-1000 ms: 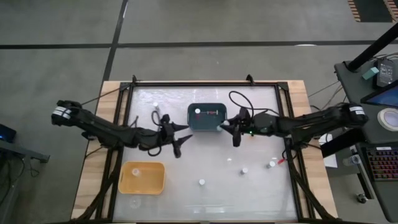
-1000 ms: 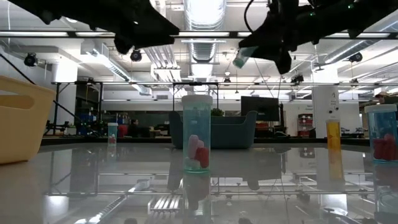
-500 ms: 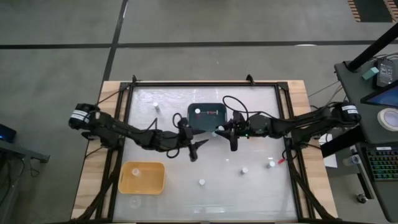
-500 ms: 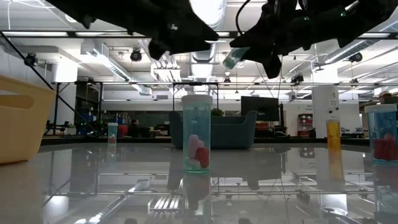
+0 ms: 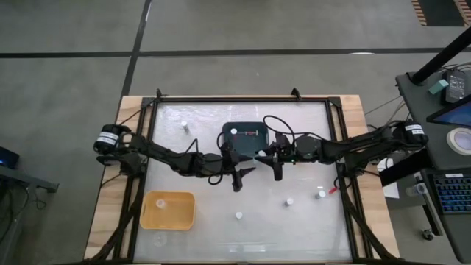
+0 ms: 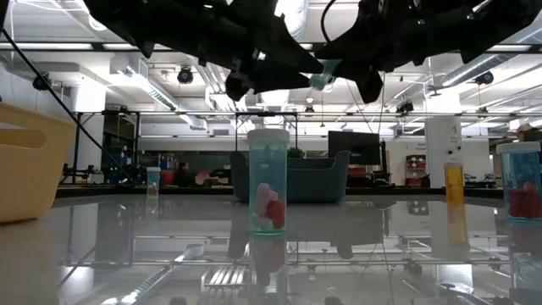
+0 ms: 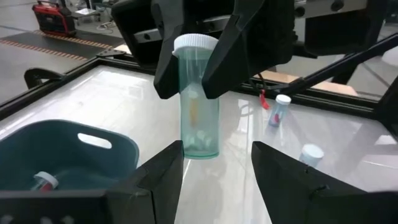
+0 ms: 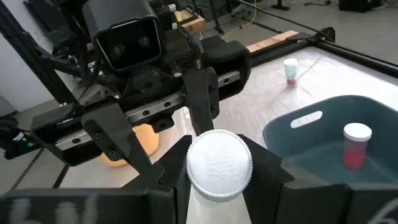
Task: Pick and place medicine bottles into bin by pill shape (circle, oval)
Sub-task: Put the green tablet bottle into the yellow bin
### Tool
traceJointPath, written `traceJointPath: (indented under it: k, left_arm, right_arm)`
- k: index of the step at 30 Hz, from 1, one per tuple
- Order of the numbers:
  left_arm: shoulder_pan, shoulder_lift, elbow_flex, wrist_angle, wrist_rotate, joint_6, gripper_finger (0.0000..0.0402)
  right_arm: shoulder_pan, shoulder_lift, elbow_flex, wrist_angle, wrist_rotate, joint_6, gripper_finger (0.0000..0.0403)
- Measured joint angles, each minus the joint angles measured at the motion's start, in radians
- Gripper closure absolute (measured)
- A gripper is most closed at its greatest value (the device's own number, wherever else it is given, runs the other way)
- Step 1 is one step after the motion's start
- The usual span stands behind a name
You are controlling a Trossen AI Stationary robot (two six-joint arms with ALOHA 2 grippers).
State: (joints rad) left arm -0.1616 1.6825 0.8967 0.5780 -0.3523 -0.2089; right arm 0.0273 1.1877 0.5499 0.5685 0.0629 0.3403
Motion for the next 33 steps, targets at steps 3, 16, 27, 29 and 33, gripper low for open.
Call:
traceJointPath:
  k: [3,16,27,29,33]
  left_arm:
    - [0.007,0.0,-0.002,0.016,0.004,-0.013,0.0228]
    - [0.031,0.045,0.003,0.144,0.055,-0.018,0.0228]
    - [0.031,0.071,0.006,0.2,0.065,-0.014,0.0238]
    - [0.032,0.071,0.006,0.2,0.065,-0.013,0.0253]
    - [0.032,0.071,0.006,0.199,0.064,-0.013,0.0293]
  right_arm:
    - [0.002,0.0,0.0,-0.001,0.003,0.0,0.0298]
    - [0.027,0.0,0.0,0.073,0.007,0.0,0.0298]
    - [0.027,0.0,0.0,0.073,0.006,-0.003,0.0298]
    - [0.027,0.0,0.0,0.072,0.006,-0.003,0.0298]
    - [0.027,0.0,0.0,0.071,0.002,-0.001,0.0298]
